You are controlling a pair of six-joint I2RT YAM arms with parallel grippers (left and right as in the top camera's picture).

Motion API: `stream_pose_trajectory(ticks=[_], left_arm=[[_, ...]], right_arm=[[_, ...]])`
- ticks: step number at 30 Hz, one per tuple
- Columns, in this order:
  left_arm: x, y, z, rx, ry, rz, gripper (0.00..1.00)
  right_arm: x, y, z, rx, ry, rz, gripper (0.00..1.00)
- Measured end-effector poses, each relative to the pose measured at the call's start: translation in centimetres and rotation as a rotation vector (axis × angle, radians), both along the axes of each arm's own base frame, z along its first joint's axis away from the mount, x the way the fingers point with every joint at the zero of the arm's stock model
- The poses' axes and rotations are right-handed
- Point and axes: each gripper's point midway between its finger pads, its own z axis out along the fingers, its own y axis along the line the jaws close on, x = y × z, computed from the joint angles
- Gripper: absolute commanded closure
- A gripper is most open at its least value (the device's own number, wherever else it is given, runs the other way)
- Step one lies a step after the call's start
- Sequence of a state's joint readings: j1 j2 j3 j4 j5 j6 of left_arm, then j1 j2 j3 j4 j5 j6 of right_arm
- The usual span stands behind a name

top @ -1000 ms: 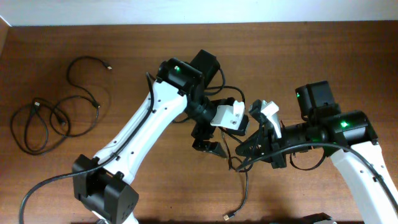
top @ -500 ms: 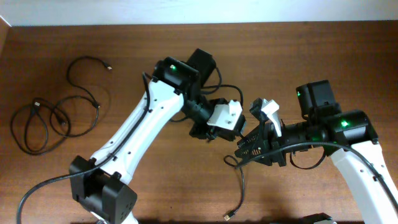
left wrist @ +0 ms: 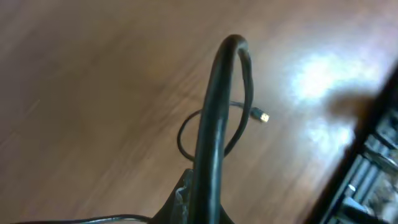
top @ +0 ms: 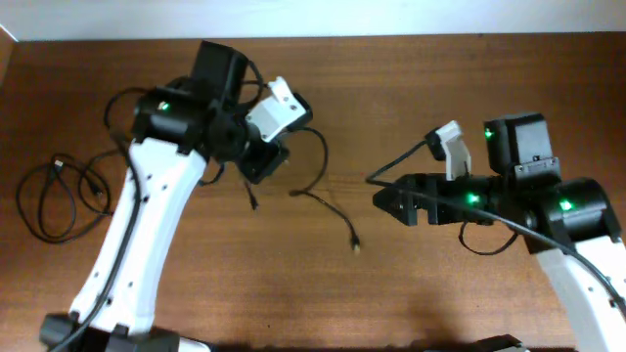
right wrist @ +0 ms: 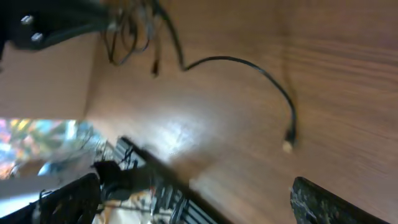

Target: Untangle cables

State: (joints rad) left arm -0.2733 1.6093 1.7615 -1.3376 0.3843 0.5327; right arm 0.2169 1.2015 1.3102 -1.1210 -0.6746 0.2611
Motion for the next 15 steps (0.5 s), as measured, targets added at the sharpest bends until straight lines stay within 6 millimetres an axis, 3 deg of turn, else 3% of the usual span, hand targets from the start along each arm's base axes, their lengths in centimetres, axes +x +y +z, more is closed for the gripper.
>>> stream_pose_trajectory(ticks=[3, 6, 9, 12, 15], left_arm=[[0.4, 4.0, 2.2, 0.098, -0.071, 0.318, 1.0], [0.6, 6.0, 3.0, 0.114, -0.08, 0.523, 1.0], [0.9, 6.6, 3.0, 0.081, -0.048, 0.677, 1.0], [0.5, 6.0, 2.9, -0.018, 0.046, 0.827, 1.0], [-0.6, 6.0, 2.3, -0.046, 0.137, 0.938, 1.0]], right_arm=[[-0.5, -2.1, 1.1, -0.072, -0.05, -0.131, 0.04], [-1.9, -4.8, 2.3, -0.151, -0.118, -0.255, 0.03], [-3.5, -7.5, 3.5, -0.227, -0.209, -0.362, 0.03], [-3.9, -10.4, 4.1, -0.329, -0.275, -0.472, 0.02], [-4.2, -11.5, 3.1, -0.396, -0.237, -0.497, 0.02]])
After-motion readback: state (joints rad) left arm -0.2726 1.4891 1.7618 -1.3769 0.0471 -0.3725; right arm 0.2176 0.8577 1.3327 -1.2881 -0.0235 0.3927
